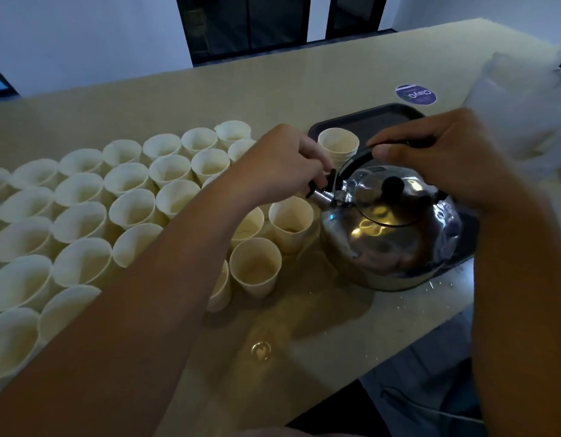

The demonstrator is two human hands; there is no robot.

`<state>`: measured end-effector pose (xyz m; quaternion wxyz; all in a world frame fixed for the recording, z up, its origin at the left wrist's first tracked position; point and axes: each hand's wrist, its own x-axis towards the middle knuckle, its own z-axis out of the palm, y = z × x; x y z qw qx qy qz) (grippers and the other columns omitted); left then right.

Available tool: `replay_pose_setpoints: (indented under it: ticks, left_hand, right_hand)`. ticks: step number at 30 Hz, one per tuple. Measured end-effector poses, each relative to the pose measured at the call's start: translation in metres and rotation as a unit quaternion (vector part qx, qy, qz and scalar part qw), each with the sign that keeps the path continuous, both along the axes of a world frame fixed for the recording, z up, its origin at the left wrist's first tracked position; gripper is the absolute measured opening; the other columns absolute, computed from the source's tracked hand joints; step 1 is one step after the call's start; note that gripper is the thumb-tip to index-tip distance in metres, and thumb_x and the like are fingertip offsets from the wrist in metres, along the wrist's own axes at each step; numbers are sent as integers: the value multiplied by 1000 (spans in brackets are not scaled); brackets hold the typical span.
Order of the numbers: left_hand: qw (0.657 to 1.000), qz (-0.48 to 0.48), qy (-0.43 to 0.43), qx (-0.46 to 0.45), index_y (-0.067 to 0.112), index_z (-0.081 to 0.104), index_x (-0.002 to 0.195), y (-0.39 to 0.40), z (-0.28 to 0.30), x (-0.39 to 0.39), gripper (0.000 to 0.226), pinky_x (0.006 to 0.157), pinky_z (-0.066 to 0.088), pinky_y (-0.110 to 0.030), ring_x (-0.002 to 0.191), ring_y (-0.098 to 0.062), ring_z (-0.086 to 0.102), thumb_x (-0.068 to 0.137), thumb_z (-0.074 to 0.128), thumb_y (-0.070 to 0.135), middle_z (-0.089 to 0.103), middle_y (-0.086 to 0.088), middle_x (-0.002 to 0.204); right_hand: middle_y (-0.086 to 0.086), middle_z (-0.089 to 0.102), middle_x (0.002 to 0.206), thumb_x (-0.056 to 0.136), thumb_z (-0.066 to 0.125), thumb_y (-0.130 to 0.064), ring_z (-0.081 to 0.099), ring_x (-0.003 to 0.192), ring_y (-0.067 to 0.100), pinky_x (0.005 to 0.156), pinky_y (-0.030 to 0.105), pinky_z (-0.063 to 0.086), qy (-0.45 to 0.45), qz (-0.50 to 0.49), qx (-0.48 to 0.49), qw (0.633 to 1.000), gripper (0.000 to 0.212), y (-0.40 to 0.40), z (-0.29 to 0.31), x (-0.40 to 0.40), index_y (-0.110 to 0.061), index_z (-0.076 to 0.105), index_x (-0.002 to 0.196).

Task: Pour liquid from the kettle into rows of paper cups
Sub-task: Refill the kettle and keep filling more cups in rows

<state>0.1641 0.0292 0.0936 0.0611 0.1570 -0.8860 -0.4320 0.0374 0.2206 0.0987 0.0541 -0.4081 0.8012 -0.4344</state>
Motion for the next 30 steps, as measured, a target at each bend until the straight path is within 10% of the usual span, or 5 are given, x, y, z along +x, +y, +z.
replay_pose_setpoints:
  ticks: [14,27,30]
  left_hand:
    - [999,31,-9,26,19,80,91,-9,-4,10,27,50,42,-5,56,10,61,93,55,9,75,8,76]
    - [998,38,-17,49,15,79,92,-6,-1,9,22,46,40,-4,51,10,59,97,58,11,62,17,48]
    - [997,43,-12,59,13,80,92,-6,-1,9,20,46,40,-5,50,8,60,96,60,11,68,13,56]
  right_hand:
    - [-28,73,86,78,80,-42,70,84,-3,91,35,57,33,34,88,995,15,-29,16,6,-45,77,92]
    - [-44,62,74,78,78,-43,54,82,-29,68,-4,37,75,59,135,986,12,-33,29,0,-51,73,87]
    - [-41,66,79,76,77,-51,60,84,-19,80,15,46,93,48,148,983,11,-33,33,1,-52,76,87]
